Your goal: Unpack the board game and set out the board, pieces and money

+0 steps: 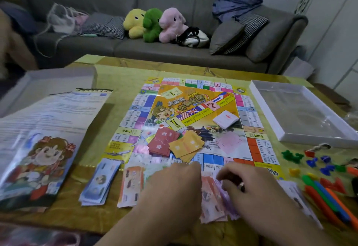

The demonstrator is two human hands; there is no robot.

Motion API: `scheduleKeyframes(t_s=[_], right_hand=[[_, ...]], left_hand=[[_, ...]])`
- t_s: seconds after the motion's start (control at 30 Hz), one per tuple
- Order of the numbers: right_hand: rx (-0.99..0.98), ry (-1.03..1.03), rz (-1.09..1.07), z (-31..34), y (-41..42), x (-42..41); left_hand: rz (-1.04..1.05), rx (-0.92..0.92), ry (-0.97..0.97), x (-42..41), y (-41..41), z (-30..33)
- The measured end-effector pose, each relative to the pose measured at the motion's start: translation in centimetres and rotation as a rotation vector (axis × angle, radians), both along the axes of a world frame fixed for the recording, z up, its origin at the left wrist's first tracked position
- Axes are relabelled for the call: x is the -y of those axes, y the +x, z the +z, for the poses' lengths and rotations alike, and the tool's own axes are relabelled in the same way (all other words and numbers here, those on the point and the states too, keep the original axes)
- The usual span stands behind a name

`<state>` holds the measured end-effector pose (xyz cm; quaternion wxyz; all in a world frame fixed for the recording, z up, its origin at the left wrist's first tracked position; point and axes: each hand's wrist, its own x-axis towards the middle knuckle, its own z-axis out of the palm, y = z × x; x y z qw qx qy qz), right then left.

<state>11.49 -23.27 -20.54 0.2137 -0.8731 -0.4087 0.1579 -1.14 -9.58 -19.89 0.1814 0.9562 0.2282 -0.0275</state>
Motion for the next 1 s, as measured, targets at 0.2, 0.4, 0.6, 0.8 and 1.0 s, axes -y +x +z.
scheduleKeyframes(t_s=[0.2,0.4,0.6,0.8,1.0], right_hand=[[0.082,0.005,0.046,0.0,0.7,-10.8],[0.167,-0.256,0.104,-1.2,0.2,-19.0],[0.209,-0.278,0.096,-2.0,-0.5,-20.1],[0.113,-0.275,0.063,-0.8,-0.7,-20.7],[0.068,-0.193,0.085,-1.0,-0.9,-21.2]], left_hand=[[0.300,0.134,0.062,-5.9,-1.1,0.7],[0.502,0.290,-0.029,-10.1,-1.9,1.3],[0.533,0.313,-0.116,-11.8,-1.4,1.0],[0.556,0.280,-0.203,-12.8,-1.0,1.2],[0.592,0.322,-0.237,-13.7,-1.5,1.4]])
